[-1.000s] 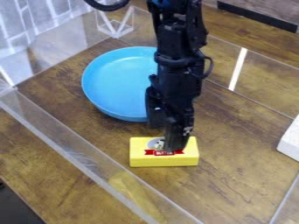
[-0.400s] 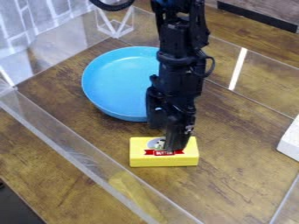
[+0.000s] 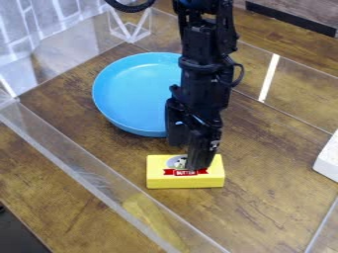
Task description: Put the yellow block in the blue tray
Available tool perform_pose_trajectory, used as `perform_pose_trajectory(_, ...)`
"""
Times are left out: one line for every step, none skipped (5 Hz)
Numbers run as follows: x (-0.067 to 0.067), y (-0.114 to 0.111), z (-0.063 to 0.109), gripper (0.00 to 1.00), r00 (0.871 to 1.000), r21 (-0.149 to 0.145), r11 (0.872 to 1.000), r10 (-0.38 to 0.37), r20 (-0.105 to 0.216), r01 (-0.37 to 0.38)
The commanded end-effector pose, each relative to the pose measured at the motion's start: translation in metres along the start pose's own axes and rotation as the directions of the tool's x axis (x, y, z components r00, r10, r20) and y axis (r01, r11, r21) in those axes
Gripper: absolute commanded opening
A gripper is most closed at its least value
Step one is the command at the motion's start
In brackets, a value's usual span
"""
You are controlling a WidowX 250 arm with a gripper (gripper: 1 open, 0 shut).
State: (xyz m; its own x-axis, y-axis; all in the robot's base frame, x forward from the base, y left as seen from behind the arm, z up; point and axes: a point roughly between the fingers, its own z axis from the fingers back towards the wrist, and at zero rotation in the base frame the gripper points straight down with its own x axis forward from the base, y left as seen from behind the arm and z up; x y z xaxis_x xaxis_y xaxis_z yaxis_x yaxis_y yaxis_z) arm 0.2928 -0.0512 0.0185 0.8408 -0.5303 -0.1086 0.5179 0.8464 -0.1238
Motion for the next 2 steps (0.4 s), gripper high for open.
perform_pose_trajectory(0.0013, -0.0102, -0.0239, 1.00, 0.997, -0.016, 0.999, 0.028, -0.067, -0.029)
perform_pose_trajectory(0.0024, -0.0112, -0.0240, 1.00, 0.997, -0.018, 0.999, 0.030, -0.075, -0.031)
